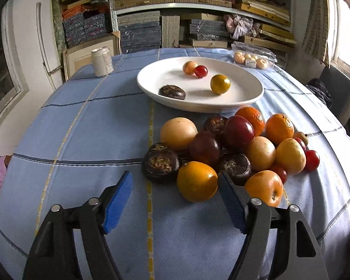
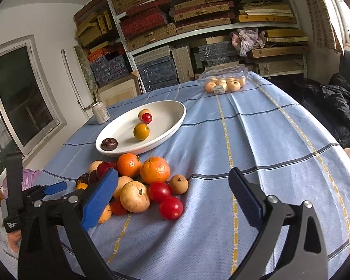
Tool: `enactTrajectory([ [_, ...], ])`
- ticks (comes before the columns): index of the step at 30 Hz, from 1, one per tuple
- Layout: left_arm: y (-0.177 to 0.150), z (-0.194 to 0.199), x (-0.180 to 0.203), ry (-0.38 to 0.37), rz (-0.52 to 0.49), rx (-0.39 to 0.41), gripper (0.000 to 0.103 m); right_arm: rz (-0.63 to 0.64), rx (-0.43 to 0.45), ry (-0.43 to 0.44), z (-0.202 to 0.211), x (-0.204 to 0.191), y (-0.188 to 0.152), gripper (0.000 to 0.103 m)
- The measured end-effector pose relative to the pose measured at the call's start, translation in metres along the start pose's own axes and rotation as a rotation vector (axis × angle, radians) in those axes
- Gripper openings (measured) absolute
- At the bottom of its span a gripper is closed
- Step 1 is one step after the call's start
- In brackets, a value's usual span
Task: Organize fruits
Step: 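Grasp an orange with the left tool while the right tool grasps a red tomato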
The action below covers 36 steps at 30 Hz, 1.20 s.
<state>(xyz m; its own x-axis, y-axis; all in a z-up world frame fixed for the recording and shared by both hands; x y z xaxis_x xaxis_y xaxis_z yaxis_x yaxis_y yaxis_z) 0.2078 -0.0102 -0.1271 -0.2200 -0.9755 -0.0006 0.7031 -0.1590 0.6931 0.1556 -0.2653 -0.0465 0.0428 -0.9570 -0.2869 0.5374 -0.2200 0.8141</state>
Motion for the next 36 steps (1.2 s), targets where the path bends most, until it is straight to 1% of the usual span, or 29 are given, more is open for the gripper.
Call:
enactTrajectory([
  [3, 0.0, -0.006, 0.0, 0.019, -0.019, -0.012, 0.083, -0.002, -0.002, 0.004, -0.001, -0.001, 0.0, 0.094],
  [5, -0.001, -0.01, -0.003, 0.029, -0.018, -0.031, 0.083, -0.005, -0.007, 0.005, -0.001, -0.001, -0.001, 0.094],
  [7, -0.004, -0.01, -0.011, 0.03, 0.01, -0.042, 0.083, -0.007, -0.009, 0.006, -0.002, -0.001, 0.0, 0.094],
  [10, -0.007, -0.006, -0.033, 0.023, 0.097, -0.041, 0.083, -0.013, -0.01, 0.007, -0.003, 0.0, 0.0, 0.094],
  [13, -0.009, -0.004, -0.046, 0.032, 0.142, -0.04, 0.082, -0.021, -0.019, 0.011, -0.005, 0.0, -0.001, 0.094],
  [15, -0.008, -0.004, -0.045, 0.031, 0.141, -0.042, 0.081, -0.023, -0.025, 0.016, -0.006, 0.001, -0.002, 0.094],
  [18, -0.008, -0.003, -0.036, 0.029, 0.102, -0.04, 0.079, -0.021, -0.022, 0.02, -0.006, 0.0, -0.002, 0.094],
  [21, -0.014, -0.003, -0.034, -0.002, 0.104, -0.058, 0.069, -0.023, -0.026, 0.021, -0.006, 0.001, -0.003, 0.094],
  [22, -0.018, -0.002, -0.037, -0.02, 0.123, -0.07, 0.063, -0.026, -0.028, 0.022, -0.006, 0.001, -0.003, 0.094],
  [23, -0.021, -0.002, -0.039, -0.031, 0.141, -0.078, 0.061, -0.029, -0.029, 0.024, -0.005, 0.001, -0.003, 0.094],
  [27, -0.026, 0.002, -0.049, -0.06, 0.201, -0.082, 0.06, -0.037, -0.037, 0.035, -0.006, 0.002, -0.004, 0.094],
  [29, -0.026, 0.003, -0.048, -0.06, 0.2, -0.078, 0.06, -0.037, -0.038, 0.037, -0.006, 0.002, -0.004, 0.094],
  [31, -0.026, 0.003, -0.047, -0.059, 0.192, -0.08, 0.056, -0.036, -0.039, 0.035, -0.006, 0.002, -0.004, 0.094],
  [34, -0.023, 0.0, -0.045, -0.045, 0.177, -0.076, 0.055, -0.032, -0.045, 0.037, -0.007, 0.001, -0.005, 0.094],
  [36, -0.021, -0.002, -0.042, -0.045, 0.164, -0.074, 0.051, -0.025, -0.045, 0.036, -0.006, 0.0, -0.004, 0.094],
])
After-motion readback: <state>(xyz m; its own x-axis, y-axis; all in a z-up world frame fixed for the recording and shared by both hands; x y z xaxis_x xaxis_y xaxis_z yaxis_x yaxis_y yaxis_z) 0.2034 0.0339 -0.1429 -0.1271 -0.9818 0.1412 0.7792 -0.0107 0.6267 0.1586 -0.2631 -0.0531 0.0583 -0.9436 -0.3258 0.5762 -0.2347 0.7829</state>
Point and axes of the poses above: each gripper's, at about its wrist camera, not at the fingertips, and z roughly against the way its jaws point, x to its right, y to its top, the point moved 10 cm from there along -z, roughly the way its jaws point, and after that the axes turned 3 degrees about -y, right-handed, at the moved point
